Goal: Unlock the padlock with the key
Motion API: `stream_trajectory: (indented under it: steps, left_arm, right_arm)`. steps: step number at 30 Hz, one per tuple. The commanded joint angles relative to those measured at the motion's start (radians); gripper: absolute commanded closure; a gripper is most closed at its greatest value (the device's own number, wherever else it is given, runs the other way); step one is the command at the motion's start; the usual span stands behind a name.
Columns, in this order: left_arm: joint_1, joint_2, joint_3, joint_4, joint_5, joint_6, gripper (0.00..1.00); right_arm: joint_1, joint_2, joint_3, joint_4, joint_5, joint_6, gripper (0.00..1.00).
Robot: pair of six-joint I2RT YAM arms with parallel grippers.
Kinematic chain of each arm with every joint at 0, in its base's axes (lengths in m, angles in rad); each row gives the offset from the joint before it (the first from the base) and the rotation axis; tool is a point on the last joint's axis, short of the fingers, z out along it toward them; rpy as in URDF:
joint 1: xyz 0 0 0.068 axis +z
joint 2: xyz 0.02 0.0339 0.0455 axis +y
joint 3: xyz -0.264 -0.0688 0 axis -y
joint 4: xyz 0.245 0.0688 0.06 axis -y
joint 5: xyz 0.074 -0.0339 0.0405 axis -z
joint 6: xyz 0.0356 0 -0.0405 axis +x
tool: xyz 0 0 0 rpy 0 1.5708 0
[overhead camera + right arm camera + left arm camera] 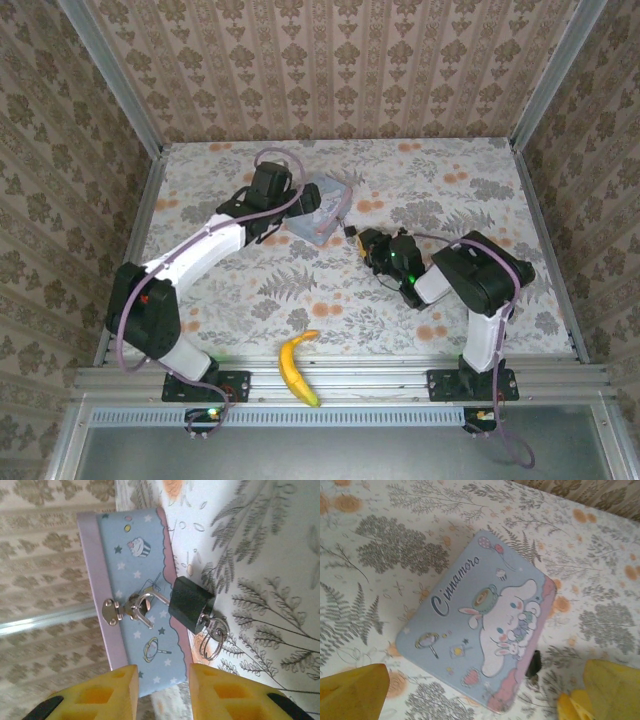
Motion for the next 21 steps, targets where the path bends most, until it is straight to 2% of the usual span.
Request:
stream_trajectory:
  steps: [1,5,8,14,17,21]
  left_arm:
    - [0.018,0.073,0.093,-0.040,-0.046,0.131,0.00]
    - [0.031,0.206,0.250,-0.163,-0.064,0.189,0.00]
    - [0.034,0.271,0.311,-0.184,-0.077,0.228,0.00]
    - [0.066,0.340,0.353,-0.164,0.002,0.257,0.00]
    - [0.084,0.362,0.347,-0.138,0.054,0.260,0.00]
    - [0.091,0.391,0.344,-0.129,0.091,0.275,0.00]
  right_arm:
    - [0.008,-0.111,0.075,-0.308,-0.041,-0.247,0.67]
    - [0.043,-0.238,0.197,-0.764,0.070,-0.520,0.64]
    - [0.057,-0.252,0.287,-0.974,0.122,-0.677,0.61]
    - [0.080,-0.149,0.464,-1.216,0.156,-0.911,0.53]
    - [0.092,-0.096,0.535,-1.270,0.187,-0.976,0.46]
    - [0.094,-0.042,0.597,-1.295,0.195,-1.021,0.43]
